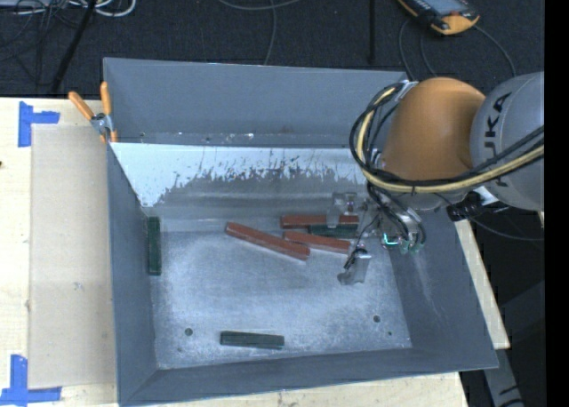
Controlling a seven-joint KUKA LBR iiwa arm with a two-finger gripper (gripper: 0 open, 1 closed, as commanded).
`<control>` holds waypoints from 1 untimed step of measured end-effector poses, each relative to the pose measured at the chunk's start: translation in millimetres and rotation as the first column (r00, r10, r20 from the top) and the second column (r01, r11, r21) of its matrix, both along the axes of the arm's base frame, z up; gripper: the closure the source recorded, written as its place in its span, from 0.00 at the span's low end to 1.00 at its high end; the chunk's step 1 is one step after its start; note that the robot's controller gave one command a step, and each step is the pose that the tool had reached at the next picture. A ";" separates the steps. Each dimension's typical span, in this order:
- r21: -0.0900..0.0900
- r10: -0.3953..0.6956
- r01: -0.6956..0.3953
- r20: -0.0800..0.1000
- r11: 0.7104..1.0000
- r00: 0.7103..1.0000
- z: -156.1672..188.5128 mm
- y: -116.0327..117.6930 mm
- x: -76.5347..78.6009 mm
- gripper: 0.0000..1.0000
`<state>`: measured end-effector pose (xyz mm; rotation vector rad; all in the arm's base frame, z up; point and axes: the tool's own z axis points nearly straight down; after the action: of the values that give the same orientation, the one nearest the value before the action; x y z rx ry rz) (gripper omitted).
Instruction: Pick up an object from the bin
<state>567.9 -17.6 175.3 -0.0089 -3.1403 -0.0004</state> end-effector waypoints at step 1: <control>0.001 -0.053 0.053 0.010 0.999 0.999 -17.4 -1.6 18.0 0.00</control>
Offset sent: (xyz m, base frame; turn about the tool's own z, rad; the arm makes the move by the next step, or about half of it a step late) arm 0.0436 -0.0043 -0.0955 0.2236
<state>585.9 -19.3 157.9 -0.0929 -3.1489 -0.0019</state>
